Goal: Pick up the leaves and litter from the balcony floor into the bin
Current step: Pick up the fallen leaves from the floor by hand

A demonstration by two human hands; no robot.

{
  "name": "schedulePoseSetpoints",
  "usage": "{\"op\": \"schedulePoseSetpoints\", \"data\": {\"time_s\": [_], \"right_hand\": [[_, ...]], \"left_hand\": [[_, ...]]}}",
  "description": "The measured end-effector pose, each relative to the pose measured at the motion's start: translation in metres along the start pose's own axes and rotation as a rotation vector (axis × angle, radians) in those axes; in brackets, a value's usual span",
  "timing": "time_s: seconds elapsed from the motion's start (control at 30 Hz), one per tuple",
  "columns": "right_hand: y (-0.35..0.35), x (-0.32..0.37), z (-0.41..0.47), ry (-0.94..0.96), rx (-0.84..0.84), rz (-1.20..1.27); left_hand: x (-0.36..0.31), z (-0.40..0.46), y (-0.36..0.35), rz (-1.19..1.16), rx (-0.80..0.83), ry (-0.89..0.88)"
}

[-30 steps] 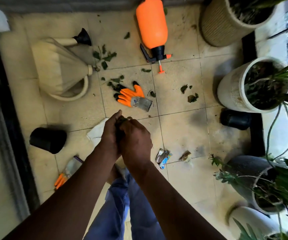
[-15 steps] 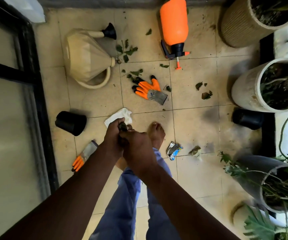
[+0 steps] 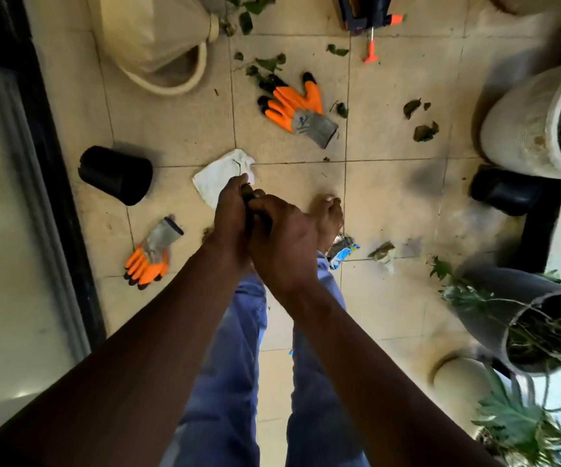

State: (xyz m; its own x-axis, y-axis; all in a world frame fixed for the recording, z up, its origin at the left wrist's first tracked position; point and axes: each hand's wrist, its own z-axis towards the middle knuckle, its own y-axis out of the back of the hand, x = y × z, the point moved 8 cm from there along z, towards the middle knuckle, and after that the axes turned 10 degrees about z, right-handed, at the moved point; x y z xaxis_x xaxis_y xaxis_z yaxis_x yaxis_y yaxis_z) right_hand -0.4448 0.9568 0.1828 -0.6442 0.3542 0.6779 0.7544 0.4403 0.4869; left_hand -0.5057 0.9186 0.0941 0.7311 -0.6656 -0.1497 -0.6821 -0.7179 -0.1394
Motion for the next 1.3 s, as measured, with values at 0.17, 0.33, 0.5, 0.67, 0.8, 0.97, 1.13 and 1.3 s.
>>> {"op": "schedulePoseSetpoints", "data": {"time_s": [0.17, 0.33, 0.5, 0.67, 0.8, 0.97, 1.13, 1.3], "right_hand": [[0.007, 0.004, 0.006, -0.028, 0.062, -0.05], [0.028, 0.003, 0.031, -0.019, 0.12, -0.195], [0.039, -0.04, 0.049, -0.167, 0.264, -0.023], [0.019, -0.106, 0.087, -0.52, 0.503, 0.455], [0.036, -0.19, 0.177, -0.321, 0.203, 0.081], [0.05, -0.266, 0.254, -0.241, -0.071, -0.196], [0.017, -0.282, 0.294, 0.115, 0.05, -0.372], [0.004, -0.288, 0.303, 0.435, 0.068, -0.503]], "left_hand": [[-0.004, 0.003, -0.006, 0.069, 0.054, 0.023], [-0.009, 0.006, -0.013, 0.237, -0.059, -0.104], [0.03, 0.038, -0.018, -0.049, -0.087, 0.104], [0.054, 0.078, -0.021, -0.089, -0.011, 0.15], [0.073, 0.129, -0.023, -0.184, 0.083, 0.25], [0.081, 0.178, -0.03, -0.149, 0.172, 0.275], [0.089, 0.215, -0.025, -0.106, 0.144, 0.291], [0.097, 0.236, -0.024, -0.066, 0.084, 0.3]]}}
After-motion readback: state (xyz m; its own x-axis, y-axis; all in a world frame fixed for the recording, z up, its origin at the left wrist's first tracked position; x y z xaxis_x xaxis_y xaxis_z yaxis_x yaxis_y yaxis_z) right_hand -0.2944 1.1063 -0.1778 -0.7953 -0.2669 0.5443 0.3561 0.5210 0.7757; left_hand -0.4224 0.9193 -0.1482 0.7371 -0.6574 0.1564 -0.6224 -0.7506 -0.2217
